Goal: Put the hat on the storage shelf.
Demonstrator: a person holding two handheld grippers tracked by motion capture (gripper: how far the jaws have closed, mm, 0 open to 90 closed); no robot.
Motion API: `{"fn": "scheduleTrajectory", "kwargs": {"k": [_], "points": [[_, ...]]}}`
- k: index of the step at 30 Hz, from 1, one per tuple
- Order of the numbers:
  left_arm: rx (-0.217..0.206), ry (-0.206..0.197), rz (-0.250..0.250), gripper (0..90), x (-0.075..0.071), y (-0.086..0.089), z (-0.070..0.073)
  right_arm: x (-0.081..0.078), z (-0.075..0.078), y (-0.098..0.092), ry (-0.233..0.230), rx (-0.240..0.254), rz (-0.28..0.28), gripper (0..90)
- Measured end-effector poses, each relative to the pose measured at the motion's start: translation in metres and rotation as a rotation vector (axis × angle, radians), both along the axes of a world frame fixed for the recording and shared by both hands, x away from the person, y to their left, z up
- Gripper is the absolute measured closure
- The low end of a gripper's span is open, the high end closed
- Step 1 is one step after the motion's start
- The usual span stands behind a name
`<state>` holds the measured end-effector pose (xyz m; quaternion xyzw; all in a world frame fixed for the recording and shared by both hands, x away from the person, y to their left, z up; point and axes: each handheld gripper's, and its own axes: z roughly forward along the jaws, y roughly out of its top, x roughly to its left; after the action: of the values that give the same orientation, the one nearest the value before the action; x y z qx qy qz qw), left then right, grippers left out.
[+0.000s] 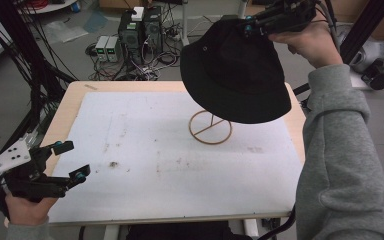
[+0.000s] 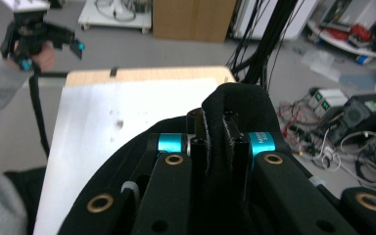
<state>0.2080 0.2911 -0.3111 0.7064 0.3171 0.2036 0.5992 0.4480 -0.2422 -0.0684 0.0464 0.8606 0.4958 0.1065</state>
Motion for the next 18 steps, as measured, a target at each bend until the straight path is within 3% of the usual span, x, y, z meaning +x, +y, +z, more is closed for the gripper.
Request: {"fn": "scheduleTrajectory", "kwargs": {"k": [12,18], "points": [[0.000,-0.003,0.025,7.5,-0.007,0.005,0.001,0.036,0.000,0.022,-0.011,0.016,0.027,84.9],[0.000,0.001,0.030,7.5,-0.010,0.008,0.000,0.047,-0.005,0.026,0.008,0.004,0.013,84.9]]}}
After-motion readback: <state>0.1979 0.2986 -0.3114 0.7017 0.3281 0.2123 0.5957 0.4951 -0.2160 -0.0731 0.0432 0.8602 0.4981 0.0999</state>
